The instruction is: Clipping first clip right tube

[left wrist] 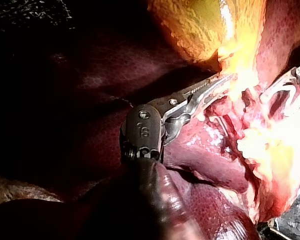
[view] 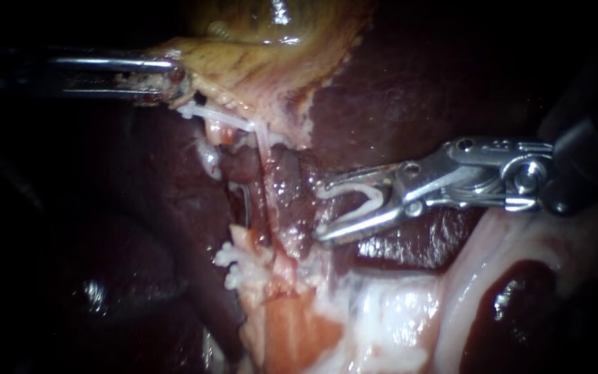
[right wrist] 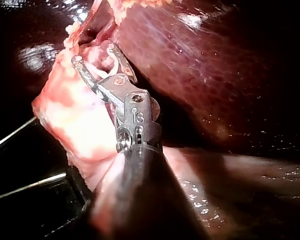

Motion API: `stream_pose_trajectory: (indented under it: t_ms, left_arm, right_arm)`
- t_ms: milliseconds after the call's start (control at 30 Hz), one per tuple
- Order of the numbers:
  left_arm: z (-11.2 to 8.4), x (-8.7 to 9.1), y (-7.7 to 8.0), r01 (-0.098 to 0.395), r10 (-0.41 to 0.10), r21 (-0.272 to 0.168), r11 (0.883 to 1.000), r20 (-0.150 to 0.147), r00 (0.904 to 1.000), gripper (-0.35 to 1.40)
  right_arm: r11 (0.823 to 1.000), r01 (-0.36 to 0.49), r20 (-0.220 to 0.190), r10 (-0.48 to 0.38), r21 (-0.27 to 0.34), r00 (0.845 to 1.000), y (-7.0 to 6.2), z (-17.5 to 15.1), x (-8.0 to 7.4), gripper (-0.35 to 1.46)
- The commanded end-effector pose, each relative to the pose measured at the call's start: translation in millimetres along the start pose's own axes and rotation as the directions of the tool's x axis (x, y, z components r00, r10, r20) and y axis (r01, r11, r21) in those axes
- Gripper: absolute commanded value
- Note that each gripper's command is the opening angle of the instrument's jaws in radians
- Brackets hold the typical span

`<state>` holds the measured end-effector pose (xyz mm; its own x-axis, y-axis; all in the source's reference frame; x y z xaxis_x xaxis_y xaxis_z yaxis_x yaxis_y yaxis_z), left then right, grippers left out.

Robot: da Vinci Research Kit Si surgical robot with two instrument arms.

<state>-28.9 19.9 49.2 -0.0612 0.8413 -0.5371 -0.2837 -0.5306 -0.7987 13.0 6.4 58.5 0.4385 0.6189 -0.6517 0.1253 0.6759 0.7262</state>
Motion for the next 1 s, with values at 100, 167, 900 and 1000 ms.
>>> stream_pose_trajectory:
  t_ms: [100,167,900,1000]
  left_arm:
    - [0.0,0.0,0.0,0.0,0.0,0.0,1.0,0.0,1.0,-0.35]
    - [0.0,0.0,0.0,0.0,0.0,0.0,1.0,0.0,1.0,-0.35]
    - [0.2,0.0,0.1,0.0,0.0,0.001,1.0,0.0,1.0,-0.35]
    - [0.2,0.0,0.1,0.0,0.0,0.001,1.0,0.0,1.0,-0.35]
  right_arm:
    - [1.0,-0.002,0.001,0.002,-0.004,1.0,-0.4,0.6,0.1,0.5]
    - [1.0,0.001,0.001,-0.001,-0.006,1.0,-0.4,0.9,0.1,0.5]
    - [1.0,-0.019,-0.015,0.019,-0.014,1.0,-0.3,8.1,-0.5,0.5]
    - [1.0,-0.018,-0.02,0.017,-0.014,1.0,-0.3,8.8,-0.4,0.5]
